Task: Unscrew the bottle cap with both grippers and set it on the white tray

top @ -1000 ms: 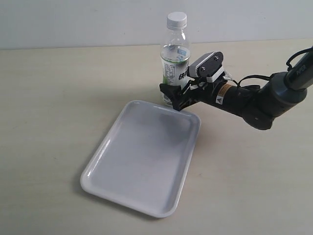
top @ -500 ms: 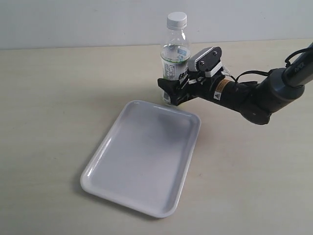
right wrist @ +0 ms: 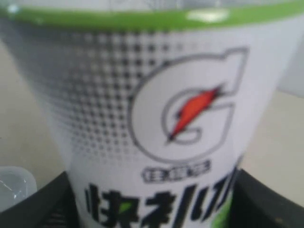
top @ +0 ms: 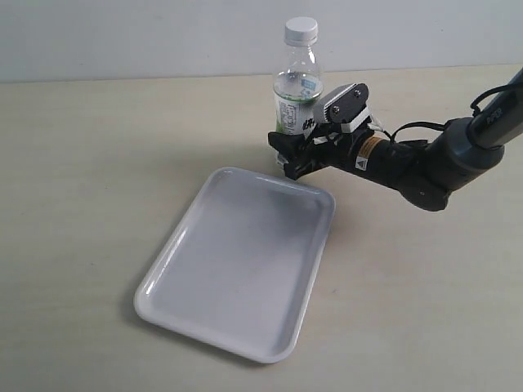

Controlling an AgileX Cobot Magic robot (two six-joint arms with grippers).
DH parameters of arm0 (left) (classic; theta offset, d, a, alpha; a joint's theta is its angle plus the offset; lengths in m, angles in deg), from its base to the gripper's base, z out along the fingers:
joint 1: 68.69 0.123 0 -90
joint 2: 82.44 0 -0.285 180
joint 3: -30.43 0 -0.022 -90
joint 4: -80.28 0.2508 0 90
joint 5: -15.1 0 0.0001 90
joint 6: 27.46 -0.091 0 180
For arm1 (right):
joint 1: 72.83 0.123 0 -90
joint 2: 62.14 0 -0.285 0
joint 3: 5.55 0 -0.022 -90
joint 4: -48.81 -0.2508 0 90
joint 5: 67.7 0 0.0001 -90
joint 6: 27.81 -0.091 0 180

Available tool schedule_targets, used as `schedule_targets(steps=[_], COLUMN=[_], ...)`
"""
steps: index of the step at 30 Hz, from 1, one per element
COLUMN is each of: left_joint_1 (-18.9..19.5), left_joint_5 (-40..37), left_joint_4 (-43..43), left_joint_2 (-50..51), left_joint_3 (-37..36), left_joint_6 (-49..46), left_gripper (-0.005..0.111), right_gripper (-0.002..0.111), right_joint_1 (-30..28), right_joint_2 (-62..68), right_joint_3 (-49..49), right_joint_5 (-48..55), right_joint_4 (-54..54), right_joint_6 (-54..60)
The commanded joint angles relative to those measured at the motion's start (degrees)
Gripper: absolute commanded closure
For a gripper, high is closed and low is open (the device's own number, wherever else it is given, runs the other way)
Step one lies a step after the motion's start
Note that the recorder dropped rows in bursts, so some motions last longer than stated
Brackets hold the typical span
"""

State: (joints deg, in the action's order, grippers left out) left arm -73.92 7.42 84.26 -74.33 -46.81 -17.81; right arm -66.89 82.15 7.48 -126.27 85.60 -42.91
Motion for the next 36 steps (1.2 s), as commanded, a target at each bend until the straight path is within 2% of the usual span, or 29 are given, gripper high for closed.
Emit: schedule_targets(steps=[1, 3, 6, 9, 16, 21, 26, 30, 36], left_joint_1=[0.11, 0.11, 0.11, 0.11, 0.11, 0.11, 0.11, 0.11, 0.11], left_joint_5=[0.31, 0.31, 0.31, -0.09, -0.09, 4.37, 7.68, 7.98, 16.14], left_joint_4=[0.10, 0.10, 0.10, 2.61, 2.84, 3.34, 0.92, 0.92, 0.92], left_joint_2=[-0.32, -0.32, -0.32, -0.32, -0.32, -0.32, -0.32, -0.32, -0.32], left_joint_3=[0.03, 0.03, 0.03, 0.03, 0.03, 0.03, 0.03, 0.03, 0.03], left_joint_6=[-0.23, -0.23, -0.23, -6.92, -7.48, -13.72, -2.19, 1.61, 16.04], left_gripper=[0.107, 0.107, 0.107, 0.107, 0.107, 0.107, 0.107, 0.107, 0.107], right_gripper=[0.101, 0.108, 0.108, 0.108, 0.108, 0.108, 0.108, 0.108, 0.108], right_joint_1=[0.05, 0.05, 0.05, 0.05, 0.05, 0.05, 0.05, 0.05, 0.05], right_joint_2=[0.22, 0.22, 0.22, 0.22, 0.22, 0.22, 0.08, -1.44, -2.91], right_joint_3=[-0.23, -0.23, -0.23, -0.23, -0.23, -0.23, -0.23, -0.23, -0.23], right_joint_5=[0.23, 0.23, 0.23, 0.23, 0.01, -1.72, -4.07, -4.07, 1.62], right_joint_4=[2.57, 3.87, 3.87, 4.16, 4.03, 4.08, 6.04, 9.21, 9.43], right_joint_6=[-0.96, 1.59, 2.51, 2.13, 1.96, 1.96, 1.85, 1.00, -2.06])
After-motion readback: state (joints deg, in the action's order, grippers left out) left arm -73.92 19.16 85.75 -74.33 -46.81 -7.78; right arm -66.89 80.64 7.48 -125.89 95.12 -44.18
